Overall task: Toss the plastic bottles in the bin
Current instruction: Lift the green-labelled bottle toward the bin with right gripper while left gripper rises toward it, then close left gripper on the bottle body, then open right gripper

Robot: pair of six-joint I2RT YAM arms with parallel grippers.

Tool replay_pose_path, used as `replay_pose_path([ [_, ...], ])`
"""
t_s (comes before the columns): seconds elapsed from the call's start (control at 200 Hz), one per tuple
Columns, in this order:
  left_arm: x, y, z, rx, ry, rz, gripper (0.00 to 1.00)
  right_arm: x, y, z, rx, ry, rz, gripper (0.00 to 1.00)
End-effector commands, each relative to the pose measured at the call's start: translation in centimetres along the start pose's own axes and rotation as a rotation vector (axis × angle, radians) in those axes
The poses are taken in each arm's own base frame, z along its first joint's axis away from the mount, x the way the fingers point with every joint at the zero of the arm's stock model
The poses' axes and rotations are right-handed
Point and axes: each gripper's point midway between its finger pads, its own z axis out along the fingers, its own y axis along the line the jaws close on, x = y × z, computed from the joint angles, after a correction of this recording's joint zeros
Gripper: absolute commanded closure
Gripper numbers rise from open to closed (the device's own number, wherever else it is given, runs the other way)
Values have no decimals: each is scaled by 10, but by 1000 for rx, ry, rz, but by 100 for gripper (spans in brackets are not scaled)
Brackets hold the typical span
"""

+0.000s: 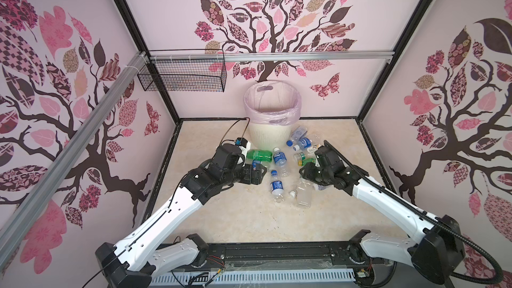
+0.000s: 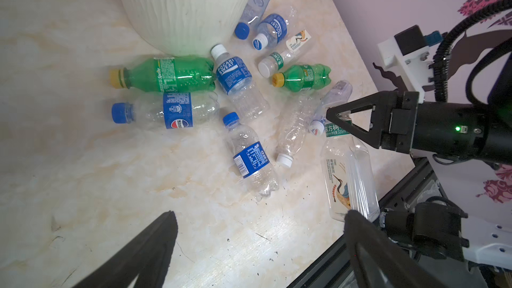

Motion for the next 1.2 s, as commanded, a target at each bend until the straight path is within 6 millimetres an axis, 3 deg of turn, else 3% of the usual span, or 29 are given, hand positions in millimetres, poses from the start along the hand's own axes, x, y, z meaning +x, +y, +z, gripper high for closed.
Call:
replay_pose_path([
  [0.0,-6,-4,-16,14,-7,8,3,-33,25,-16,-15,-86,-84,67],
  [0.31,-32,-31,-44,116,-47,-27,3,-117,87,-56,-71,-322,-180,67],
  [0.545,-54,-56,-40,212,-44,-12,3,-152,123,-68,-125,-399,-212,67],
  [0.705,-59,-76,-18,318,1,-40,3,-162,153,-76,-238,-410,-187,67],
  [0.875,-74,-87,1,360,-6,-45,3,-160,177,-81,-369,-389,-170,67],
  [1.195,-91,-97,30,405,7,-45,7,-149,194,-87,-482,-362,-211,67],
])
